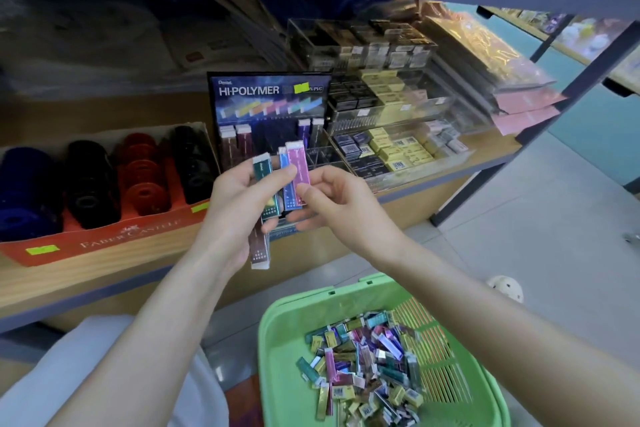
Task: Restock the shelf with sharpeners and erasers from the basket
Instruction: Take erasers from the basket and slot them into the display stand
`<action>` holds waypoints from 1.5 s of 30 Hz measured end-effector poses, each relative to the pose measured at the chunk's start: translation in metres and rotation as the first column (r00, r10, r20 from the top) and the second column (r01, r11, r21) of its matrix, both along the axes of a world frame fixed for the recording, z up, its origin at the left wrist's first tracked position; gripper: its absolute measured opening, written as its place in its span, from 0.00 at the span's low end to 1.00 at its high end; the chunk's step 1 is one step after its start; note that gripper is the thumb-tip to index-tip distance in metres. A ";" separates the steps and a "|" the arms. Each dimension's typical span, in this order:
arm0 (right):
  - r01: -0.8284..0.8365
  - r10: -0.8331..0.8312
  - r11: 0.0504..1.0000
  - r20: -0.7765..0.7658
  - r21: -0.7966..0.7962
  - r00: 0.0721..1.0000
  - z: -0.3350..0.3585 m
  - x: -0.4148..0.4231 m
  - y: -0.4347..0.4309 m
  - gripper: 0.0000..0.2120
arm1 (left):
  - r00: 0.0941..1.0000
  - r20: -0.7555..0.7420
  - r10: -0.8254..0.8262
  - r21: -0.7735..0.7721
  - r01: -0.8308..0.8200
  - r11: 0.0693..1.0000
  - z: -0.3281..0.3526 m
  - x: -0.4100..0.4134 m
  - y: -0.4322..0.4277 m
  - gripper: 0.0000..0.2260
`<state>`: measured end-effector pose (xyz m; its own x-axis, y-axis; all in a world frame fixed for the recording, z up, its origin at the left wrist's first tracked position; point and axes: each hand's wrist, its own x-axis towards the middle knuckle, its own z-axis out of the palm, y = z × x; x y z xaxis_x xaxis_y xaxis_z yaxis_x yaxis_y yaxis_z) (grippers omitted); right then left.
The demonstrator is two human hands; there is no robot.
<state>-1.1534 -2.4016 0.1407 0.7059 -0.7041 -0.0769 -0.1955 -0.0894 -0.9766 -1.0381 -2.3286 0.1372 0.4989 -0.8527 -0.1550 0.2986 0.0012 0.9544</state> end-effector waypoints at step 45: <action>-0.254 -0.037 0.536 -0.323 -0.805 0.945 -0.013 0.112 -0.081 0.11 | 0.993 -0.005 0.115 0.135 -0.113 0.984 0.002 0.062 0.028 0.05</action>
<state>-1.0416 -2.4830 0.1274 0.8308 -0.4686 0.3004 -0.3609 -0.8644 -0.3502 -0.9760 -2.3008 0.1391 0.5887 -0.7613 -0.2716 0.3164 -0.0921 0.9441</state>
